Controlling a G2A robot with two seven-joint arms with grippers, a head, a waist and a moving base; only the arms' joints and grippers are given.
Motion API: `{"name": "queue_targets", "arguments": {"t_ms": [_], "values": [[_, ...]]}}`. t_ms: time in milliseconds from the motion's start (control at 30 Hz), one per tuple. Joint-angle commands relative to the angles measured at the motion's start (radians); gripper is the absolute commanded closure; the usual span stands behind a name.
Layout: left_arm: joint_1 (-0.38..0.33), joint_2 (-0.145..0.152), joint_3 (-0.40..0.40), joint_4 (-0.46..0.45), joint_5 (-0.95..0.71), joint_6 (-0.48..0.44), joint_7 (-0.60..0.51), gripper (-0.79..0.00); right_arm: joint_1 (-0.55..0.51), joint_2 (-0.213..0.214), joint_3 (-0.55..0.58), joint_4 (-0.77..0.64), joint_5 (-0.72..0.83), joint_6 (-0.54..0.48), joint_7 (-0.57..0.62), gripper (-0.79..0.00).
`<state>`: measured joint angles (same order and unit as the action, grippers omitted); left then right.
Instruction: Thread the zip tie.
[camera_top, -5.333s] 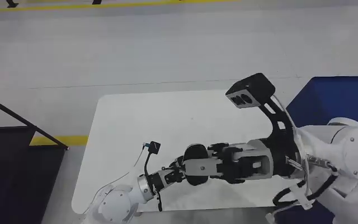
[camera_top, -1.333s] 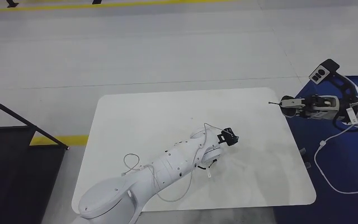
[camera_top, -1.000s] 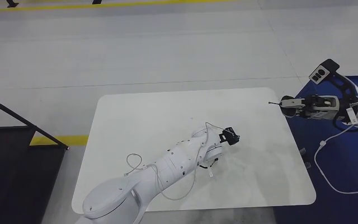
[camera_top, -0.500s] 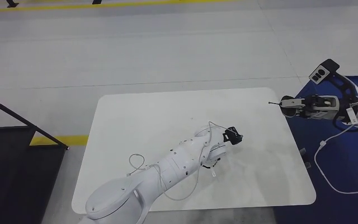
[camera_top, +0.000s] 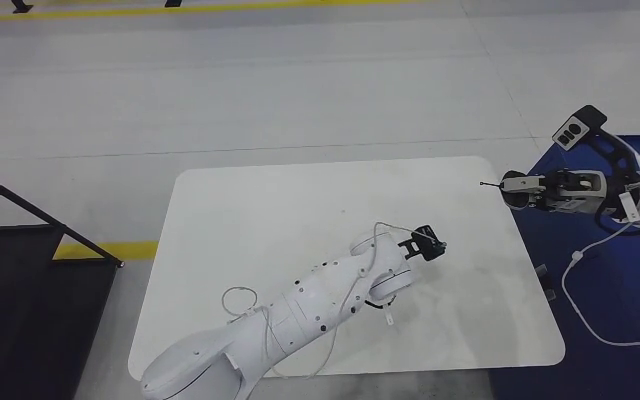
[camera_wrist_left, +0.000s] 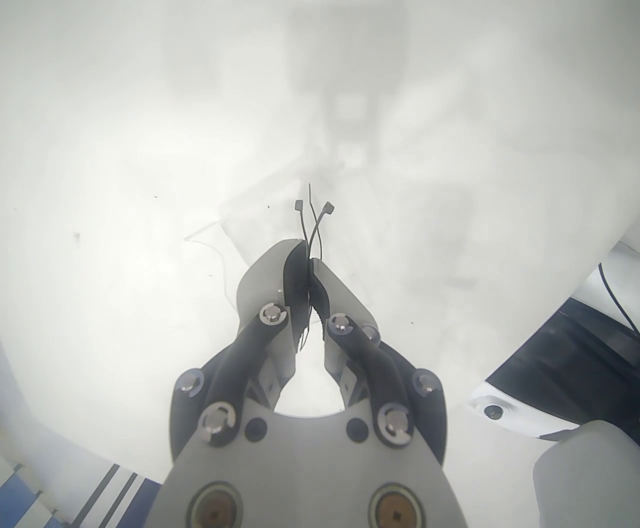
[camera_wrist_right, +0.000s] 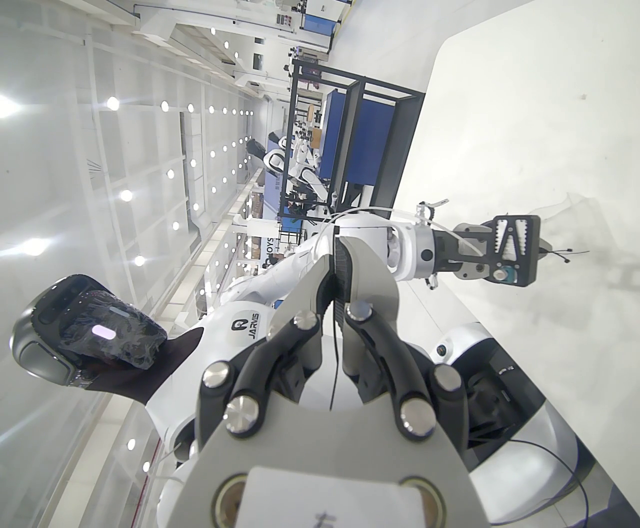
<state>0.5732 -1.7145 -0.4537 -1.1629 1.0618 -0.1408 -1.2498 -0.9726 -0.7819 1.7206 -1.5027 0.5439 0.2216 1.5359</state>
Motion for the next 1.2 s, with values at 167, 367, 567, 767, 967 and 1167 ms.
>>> {"name": "queue_targets", "arguments": {"t_ms": [167,367,567,767,967,1167], "values": [[0.048,0.023,-0.033,-0.054,0.048,-0.009,-0.012,-0.449,0.0,0.0,0.0,0.0,0.0,0.0,0.0,0.0],[0.069,0.03,-0.051,-0.085,0.072,-0.03,-0.001,-0.785,0.0,0.0,0.0,0.0,0.0,0.0,0.0,0.0],[0.084,0.033,-0.07,-0.101,0.097,-0.035,0.018,-0.554,0.0,0.0,0.0,0.0,0.0,0.0,0.0,0.0],[0.086,0.029,-0.084,-0.095,0.108,-0.026,0.03,-0.388,0.0,0.0,0.0,0.0,0.0,0.0,0.0,0.0],[0.104,0.032,-0.095,-0.127,0.115,-0.05,0.019,-0.379,0.0,0.0,0.0,0.0,0.0,0.0,0.0,0.0],[0.15,0.044,-0.098,-0.206,0.122,-0.141,0.066,-0.326,0.0,0.0,0.0,0.0,0.0,0.0,0.0,0.0]]}}
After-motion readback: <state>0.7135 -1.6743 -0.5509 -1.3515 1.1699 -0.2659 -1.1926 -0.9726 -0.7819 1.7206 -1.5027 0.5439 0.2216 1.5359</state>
